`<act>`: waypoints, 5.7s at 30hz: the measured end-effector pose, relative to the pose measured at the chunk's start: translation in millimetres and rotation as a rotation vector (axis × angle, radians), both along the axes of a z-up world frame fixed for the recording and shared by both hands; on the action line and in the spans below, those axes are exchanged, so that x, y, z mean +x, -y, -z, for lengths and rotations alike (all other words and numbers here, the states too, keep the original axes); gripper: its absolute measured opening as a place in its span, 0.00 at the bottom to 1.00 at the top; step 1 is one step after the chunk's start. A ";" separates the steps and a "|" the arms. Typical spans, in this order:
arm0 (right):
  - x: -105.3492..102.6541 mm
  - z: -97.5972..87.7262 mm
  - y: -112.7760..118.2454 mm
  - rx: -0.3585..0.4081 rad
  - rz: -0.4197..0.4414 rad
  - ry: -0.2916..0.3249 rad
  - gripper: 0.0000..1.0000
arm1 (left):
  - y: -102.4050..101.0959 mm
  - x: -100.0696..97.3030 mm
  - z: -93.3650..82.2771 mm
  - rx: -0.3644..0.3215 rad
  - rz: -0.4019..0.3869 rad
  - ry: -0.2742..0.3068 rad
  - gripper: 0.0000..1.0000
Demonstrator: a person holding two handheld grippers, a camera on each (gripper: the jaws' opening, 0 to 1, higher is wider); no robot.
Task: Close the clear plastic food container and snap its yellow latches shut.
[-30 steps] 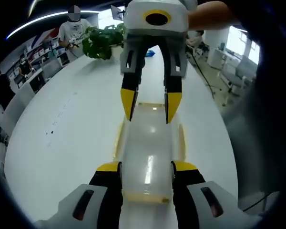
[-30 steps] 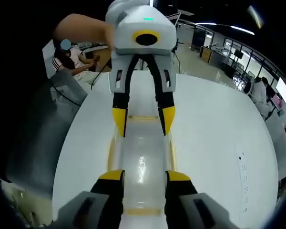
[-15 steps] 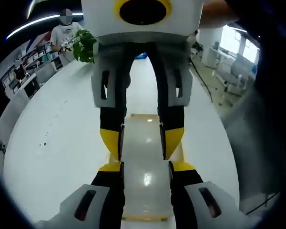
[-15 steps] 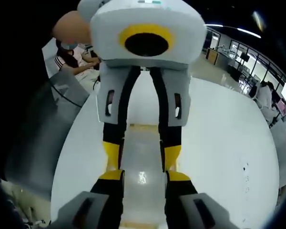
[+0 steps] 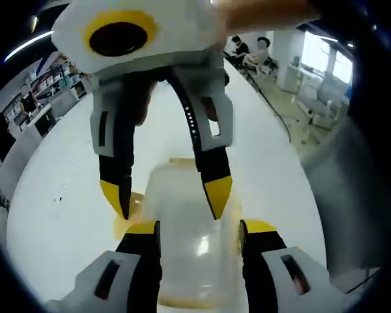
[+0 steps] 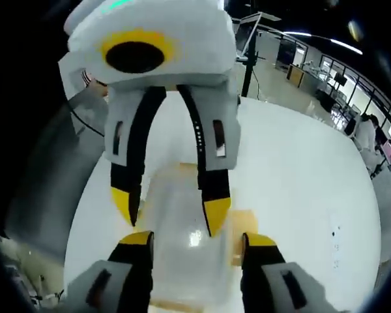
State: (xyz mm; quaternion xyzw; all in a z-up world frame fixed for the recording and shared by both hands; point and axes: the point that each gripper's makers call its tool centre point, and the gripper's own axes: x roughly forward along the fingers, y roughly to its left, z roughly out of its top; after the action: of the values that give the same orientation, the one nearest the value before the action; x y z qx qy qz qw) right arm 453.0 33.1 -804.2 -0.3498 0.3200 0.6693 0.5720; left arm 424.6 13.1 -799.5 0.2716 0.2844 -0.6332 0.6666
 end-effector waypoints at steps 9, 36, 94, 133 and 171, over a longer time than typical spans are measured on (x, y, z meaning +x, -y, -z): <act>5.8 10.5 2.5 -0.057 -0.013 -0.045 0.55 | -4.8 -8.2 12.8 0.125 0.049 0.240 0.46; 1.3 20.3 3.5 -0.178 -0.024 -0.209 0.47 | 1.5 -9.6 19.2 0.089 -0.011 0.339 0.32; -16.4 -15.4 6.8 -0.113 -0.033 -0.022 0.52 | -27.6 15.7 -9.5 0.167 -0.061 0.085 0.50; 19.1 -22.7 22.8 0.069 0.769 0.135 0.56 | -54.5 56.0 -12.8 0.168 -0.750 0.104 0.50; 14.5 -17.9 49.7 0.550 1.330 -0.097 0.58 | -76.4 56.1 -9.3 -0.281 -1.168 -0.166 0.52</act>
State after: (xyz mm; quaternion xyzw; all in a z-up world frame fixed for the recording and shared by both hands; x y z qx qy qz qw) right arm 467.4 -16.6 -786.3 0.1057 0.3103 0.2503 0.9110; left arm 480.7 89.5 -790.2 -0.0703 0.3510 -0.2133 0.9091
